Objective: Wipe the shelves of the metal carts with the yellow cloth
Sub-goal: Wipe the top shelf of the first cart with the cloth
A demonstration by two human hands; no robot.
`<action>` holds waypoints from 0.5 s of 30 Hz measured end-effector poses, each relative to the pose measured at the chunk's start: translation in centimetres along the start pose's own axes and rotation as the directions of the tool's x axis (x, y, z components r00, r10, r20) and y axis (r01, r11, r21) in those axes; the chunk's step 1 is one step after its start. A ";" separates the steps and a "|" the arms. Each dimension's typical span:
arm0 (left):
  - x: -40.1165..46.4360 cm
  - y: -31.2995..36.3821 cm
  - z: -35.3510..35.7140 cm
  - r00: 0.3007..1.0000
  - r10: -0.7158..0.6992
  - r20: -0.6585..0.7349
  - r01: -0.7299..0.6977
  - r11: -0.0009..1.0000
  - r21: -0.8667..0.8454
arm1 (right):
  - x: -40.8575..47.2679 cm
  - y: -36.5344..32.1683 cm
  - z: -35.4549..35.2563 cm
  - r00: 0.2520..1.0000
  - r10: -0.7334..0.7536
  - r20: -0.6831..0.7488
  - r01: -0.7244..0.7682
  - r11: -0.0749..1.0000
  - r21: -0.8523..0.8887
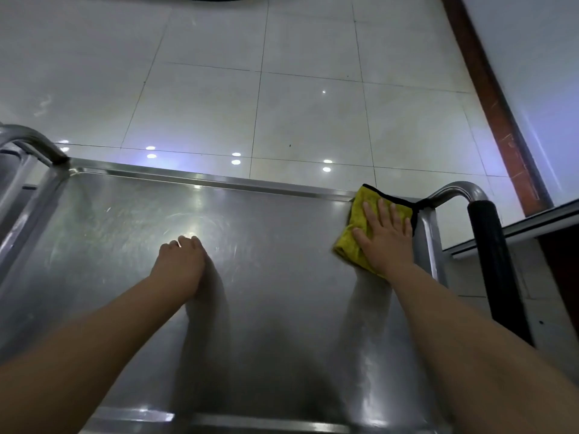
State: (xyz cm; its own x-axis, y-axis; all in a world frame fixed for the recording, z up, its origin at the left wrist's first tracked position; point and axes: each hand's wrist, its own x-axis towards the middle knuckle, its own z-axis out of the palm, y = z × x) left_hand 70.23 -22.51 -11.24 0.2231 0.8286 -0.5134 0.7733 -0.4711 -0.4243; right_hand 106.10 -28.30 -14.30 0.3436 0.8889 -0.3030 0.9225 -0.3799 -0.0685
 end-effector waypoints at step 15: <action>-1.6 -1.4 -0.4 0.995 0.062 -0.073 -0.073 0.986 -0.152 | -3.8 0.9 1.4 0.967 0.249 -0.059 -0.247 0.968 0.036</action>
State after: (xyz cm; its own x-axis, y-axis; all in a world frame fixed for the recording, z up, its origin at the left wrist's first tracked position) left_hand 69.02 -23.08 -9.48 0.3139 0.8175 -0.4828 0.8364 -0.4788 -0.2670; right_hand 105.38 -32.34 -14.57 0.5721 0.7799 -0.2538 0.8021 -0.5966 -0.0254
